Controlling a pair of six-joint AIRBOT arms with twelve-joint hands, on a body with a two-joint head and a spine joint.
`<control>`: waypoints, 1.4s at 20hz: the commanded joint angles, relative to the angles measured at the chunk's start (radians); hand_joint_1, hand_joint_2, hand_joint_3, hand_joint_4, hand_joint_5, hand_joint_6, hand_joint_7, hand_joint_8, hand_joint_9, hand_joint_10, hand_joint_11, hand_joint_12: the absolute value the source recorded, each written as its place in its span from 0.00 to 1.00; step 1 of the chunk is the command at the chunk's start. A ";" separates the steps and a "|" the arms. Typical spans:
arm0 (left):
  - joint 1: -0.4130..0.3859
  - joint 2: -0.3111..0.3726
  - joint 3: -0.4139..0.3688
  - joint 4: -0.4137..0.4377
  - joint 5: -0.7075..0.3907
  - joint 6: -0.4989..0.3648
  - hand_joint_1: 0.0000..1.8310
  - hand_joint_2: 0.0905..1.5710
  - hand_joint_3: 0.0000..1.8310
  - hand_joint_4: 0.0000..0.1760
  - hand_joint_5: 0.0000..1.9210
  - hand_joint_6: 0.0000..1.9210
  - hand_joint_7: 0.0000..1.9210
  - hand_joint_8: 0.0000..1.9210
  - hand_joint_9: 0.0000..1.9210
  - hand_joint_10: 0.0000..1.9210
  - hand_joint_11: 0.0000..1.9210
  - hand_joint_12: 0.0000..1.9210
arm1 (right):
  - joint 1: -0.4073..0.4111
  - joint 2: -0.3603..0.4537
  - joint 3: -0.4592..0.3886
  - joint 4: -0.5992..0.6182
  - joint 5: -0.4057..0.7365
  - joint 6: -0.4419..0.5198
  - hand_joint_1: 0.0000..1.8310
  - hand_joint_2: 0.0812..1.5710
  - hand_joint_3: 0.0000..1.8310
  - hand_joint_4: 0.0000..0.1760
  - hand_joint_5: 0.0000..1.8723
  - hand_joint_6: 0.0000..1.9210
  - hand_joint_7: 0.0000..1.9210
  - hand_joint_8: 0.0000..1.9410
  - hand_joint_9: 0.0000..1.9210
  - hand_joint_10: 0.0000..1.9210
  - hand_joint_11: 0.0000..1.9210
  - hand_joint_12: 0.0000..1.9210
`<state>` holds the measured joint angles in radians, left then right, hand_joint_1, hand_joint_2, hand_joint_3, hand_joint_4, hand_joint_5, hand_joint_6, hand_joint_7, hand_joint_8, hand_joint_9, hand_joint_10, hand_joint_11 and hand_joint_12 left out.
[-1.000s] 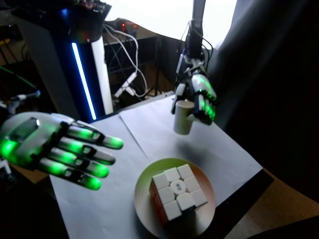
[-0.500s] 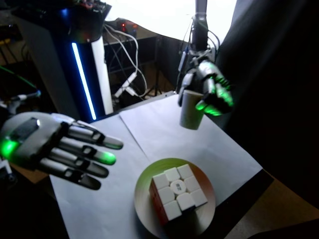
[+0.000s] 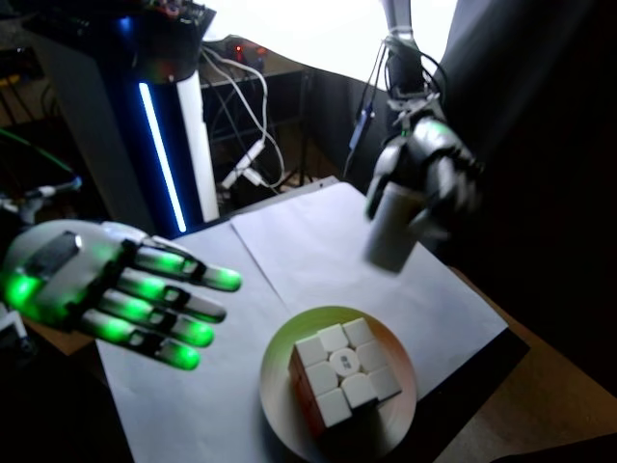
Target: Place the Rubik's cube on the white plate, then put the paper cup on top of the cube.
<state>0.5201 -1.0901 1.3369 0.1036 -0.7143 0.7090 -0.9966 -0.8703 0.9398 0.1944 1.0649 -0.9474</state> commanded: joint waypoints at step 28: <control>-0.250 -0.265 0.196 0.274 0.282 -0.026 0.66 0.74 0.00 0.00 0.18 0.58 0.17 0.67 0.20 0.80 0.22 1.00 | -0.020 -0.027 0.010 0.002 0.127 0.000 0.27 0.74 0.00 0.25 0.00 0.00 0.00 0.00 0.05 0.00 0.00 0.17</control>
<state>0.2829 -1.3514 1.5272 0.3862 -0.3500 0.6830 -1.0214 -0.8940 0.9474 0.1997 1.0649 -0.9478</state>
